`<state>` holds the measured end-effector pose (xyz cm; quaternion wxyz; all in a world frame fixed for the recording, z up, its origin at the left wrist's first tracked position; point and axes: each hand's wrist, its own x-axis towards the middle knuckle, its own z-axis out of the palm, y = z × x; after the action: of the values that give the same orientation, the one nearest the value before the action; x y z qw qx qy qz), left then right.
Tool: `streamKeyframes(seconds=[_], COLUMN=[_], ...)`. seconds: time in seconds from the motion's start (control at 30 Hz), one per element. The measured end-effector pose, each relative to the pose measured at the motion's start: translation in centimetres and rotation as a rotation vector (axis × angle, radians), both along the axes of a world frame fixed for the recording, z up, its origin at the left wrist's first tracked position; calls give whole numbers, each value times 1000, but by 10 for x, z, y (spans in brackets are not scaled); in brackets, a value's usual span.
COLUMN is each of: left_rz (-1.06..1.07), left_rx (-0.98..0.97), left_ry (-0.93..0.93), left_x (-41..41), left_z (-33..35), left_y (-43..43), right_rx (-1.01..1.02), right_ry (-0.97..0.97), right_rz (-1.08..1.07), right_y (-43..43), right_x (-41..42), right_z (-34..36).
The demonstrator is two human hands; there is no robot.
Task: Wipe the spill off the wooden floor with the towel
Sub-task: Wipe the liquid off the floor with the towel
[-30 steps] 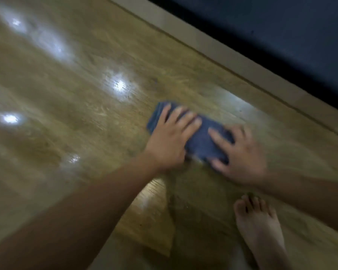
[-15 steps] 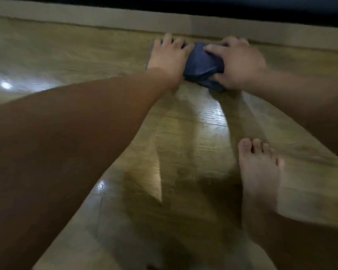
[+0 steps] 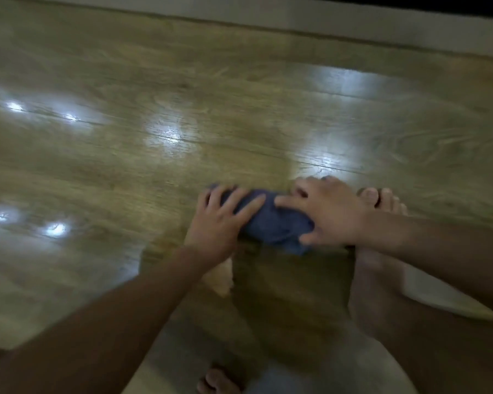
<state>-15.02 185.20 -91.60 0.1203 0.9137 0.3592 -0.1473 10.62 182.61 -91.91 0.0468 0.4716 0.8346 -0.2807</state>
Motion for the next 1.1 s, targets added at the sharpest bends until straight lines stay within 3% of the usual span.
streamKeyframes(seconds=[0.1, 0.23, 0.37, 0.47, 0.53, 0.6, 0.7, 0.93, 1.1], left_rz=[76, 121, 64, 35, 100, 295, 564, 1058, 1353], left_rx=[147, 174, 151, 158, 160, 171, 175, 313, 436], left_ry=[40, 113, 33, -81, -211, -315, -197, -85, -44], left_x=[67, 148, 151, 116, 76, 36, -7, -35, -90], left_z=[-7, -7, -7, -14, -22, -23, -15, -31, -44], left_y=[95, 203, 214, 176, 120, 55, -12, -12, 8], right_rx=[75, 161, 133, 136, 161, 219, 240, 331, 359], right_ry=[-92, -243, -300, -262, -229, -221, -141, -27, -25], right_rz=[-299, -583, -580, -563, -481, -349, -137, 576, 845], right_y=[69, 154, 154, 107, 56, 22, 42, 186, 248], right_x=[45, 88, 84, 55, 22, -10, -50, -115, -228], right_z=[9, 16, 15, 13, 8, -1, -11, -24, -28])
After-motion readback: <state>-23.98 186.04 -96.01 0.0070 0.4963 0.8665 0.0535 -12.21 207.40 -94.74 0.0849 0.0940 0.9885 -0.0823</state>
